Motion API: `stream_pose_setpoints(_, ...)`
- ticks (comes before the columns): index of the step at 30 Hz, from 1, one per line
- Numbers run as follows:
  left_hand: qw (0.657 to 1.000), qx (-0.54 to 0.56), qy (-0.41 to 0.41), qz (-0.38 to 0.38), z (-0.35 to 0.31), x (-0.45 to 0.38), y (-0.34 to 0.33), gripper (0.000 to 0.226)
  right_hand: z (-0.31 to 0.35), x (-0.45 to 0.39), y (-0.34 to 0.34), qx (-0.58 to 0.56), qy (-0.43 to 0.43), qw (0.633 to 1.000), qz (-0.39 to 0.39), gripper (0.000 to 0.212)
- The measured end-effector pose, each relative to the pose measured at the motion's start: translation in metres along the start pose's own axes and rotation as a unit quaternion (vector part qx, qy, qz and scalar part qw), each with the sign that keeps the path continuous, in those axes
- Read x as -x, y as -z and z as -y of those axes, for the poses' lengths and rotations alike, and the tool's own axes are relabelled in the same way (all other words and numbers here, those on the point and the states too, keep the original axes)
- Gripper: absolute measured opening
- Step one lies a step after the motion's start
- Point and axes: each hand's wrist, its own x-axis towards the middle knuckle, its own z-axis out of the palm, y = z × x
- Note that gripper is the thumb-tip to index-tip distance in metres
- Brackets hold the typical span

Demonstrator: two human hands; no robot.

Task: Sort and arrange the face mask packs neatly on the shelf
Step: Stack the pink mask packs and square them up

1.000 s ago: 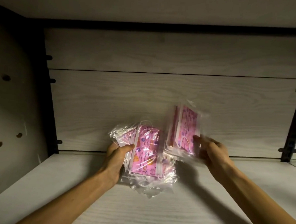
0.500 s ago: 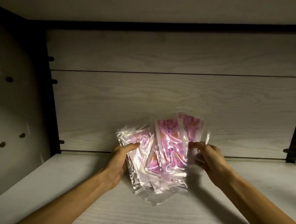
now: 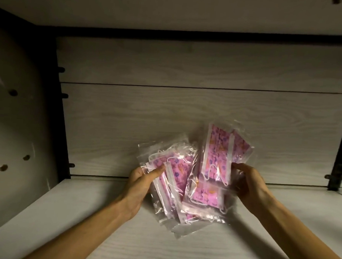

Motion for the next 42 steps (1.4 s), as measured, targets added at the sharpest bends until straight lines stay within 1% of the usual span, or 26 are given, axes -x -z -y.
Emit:
stream_pose_setpoints(3,1.0,-0.003,-0.006,-0.004,0.0,0.001,0.0,0.054,-0.001,0.001,-0.003,0.001,-0.004,0.999,0.032,0.032)
stream_pose_setpoints(4,1.0,-0.004,-0.008,-0.005,-0.001,0.001,0.0,0.056,-0.002,0.002,-0.004,0.005,-0.007,0.999,0.05,0.035)
stream_pose_setpoints(7,1.0,0.004,-0.018,-0.002,-0.003,0.003,0.0,0.041,-0.007,0.01,-0.005,-0.01,-0.021,0.994,0.107,0.032)
stream_pose_setpoints(10,0.999,0.018,-0.027,0.002,-0.005,0.002,-0.001,0.046,-0.013,0.017,-0.011,-0.015,-0.054,0.983,0.177,0.03)
stream_pose_setpoints(11,0.999,0.017,-0.032,-0.004,-0.006,0.002,-0.002,0.049,-0.016,0.018,-0.015,-0.008,-0.066,0.982,0.176,0.032)
stream_pose_setpoints(13,0.999,0.018,-0.035,-0.013,-0.008,0.003,-0.002,0.054,-0.021,0.017,-0.02,0.02,-0.072,0.987,0.143,0.035)
stream_pose_setpoints(16,1.0,0.021,-0.012,0.002,-0.013,0.005,-0.003,0.06,-0.023,0.013,-0.02,0.039,-0.046,0.991,0.118,0.028)
stream_pose_setpoints(18,0.999,0.04,0.012,0.027,-0.018,0.005,-0.003,0.057,-0.023,0.011,-0.017,0.052,-0.031,0.992,0.114,0.011)
stream_pose_setpoints(19,0.998,0.046,0.022,0.038,-0.019,0.006,-0.003,0.052,-0.022,0.012,-0.016,0.057,-0.03,0.991,0.115,0.007)
stream_pose_setpoints(20,0.998,0.049,0.029,0.042,-0.022,0.007,-0.004,0.046,-0.022,0.012,-0.016,0.056,-0.03,0.991,0.116,0.008)
stream_pose_setpoints(22,0.998,0.046,0.027,0.033,-0.026,0.01,-0.006,0.033,-0.023,0.011,-0.016,0.051,-0.027,0.991,0.116,0.028)
stream_pose_setpoints(23,0.998,0.044,0.018,0.028,-0.027,0.011,-0.007,0.029,-0.023,0.012,-0.016,0.049,-0.024,0.992,0.116,0.036)
stream_pose_setpoints(24,0.999,0.043,0.008,0.027,-0.026,0.011,-0.006,0.028,-0.022,0.014,-0.017,0.046,-0.025,0.992,0.117,0.039)
stream_pose_setpoints(27,0.998,0.055,-0.009,0.012,-0.026,0.011,-0.004,0.038,-0.019,0.019,-0.019,0.038,-0.034,0.992,0.113,0.041)
stream_pose_setpoints(30,0.998,0.06,0.009,0.006,-0.024,0.009,-0.002,0.047,-0.018,0.021,-0.023,0.038,-0.046,0.992,0.111,0.04)
stream_pose_setpoints(34,0.997,0.053,0.059,0.024,-0.018,0.007,0.001,0.067,-0.021,0.016,-0.023,0.034,-0.01,0.993,0.116,0.032)
stream_pose_setpoints(37,0.996,0.05,0.065,0.031,-0.016,0.006,0.001,0.082,-0.022,0.012,-0.018,0.059,0.02,0.992,0.108,0.034)
stream_pose_setpoints(39,0.996,0.055,0.061,0.031,-0.017,0.006,0.001,0.08,-0.021,0.008,-0.014,0.055,0.038,0.993,0.101,0.033)
stream_pose_setpoints(42,0.996,0.067,0.057,0.023,-0.016,0.002,0.003,0.075,-0.018,0.001,-0.007,0.018,0.054,0.995,0.082,0.031)
